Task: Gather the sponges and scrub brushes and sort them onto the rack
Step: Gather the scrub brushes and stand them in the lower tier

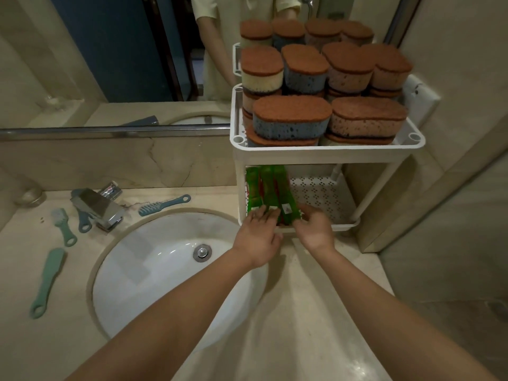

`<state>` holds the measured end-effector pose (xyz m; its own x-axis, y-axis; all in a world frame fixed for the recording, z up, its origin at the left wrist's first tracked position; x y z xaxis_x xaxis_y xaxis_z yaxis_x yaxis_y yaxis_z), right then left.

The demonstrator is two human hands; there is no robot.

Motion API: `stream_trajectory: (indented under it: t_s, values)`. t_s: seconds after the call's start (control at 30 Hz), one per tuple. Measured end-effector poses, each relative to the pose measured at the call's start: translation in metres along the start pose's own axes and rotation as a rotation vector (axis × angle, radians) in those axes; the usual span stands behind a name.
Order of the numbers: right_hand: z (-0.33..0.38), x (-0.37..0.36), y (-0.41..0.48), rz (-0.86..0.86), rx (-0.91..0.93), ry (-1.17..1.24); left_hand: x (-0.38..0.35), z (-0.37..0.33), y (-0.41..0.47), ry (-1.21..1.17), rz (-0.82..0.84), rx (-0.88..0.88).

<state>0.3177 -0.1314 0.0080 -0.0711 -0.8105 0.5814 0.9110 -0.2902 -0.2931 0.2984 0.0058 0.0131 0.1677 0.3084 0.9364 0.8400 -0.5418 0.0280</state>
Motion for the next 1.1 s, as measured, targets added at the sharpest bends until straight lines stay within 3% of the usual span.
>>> stream_trajectory:
  t_s: [0.1, 0.17, 0.33, 0.57, 0.77, 1.1]
  values:
    - [0.002, 0.005, -0.024, -0.134, 0.061, 0.111, 0.014, -0.002, -0.024, -0.117, -0.146, 0.000]
    - [0.012, -0.003, -0.039, -0.123, 0.115, 0.168, 0.022, 0.002, -0.041, -0.155, -0.211, 0.038]
    - [0.043, -0.054, -0.066, 0.047, 0.206, 0.171, 0.042, 0.024, -0.086, -0.145, -0.325, 0.118]
    - [0.077, -0.133, -0.096, 0.237, 0.237, 0.126, 0.069, 0.088, -0.165, -0.214, -0.490, 0.378]
    - [0.097, -0.216, -0.124, 0.462, 0.185, 0.065, 0.076, 0.150, -0.240, -0.240, -0.540, 0.581]
    - [0.149, -0.358, -0.169, 0.690, 0.109, 0.065, 0.085, 0.264, -0.346, -0.200, -0.554, 0.823]
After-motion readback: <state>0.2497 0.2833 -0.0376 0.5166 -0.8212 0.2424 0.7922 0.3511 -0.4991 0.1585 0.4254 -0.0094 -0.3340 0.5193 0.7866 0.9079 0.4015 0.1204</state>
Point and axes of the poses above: each hand's wrist, its own y-axis towards the middle knuckle, its own x-axis out of the back of the hand, z = x × y, the point moved 8 cm from there along y, towards the middle knuckle, and after that the axes turned 12 degrees about -x, right-handed, at the moved point
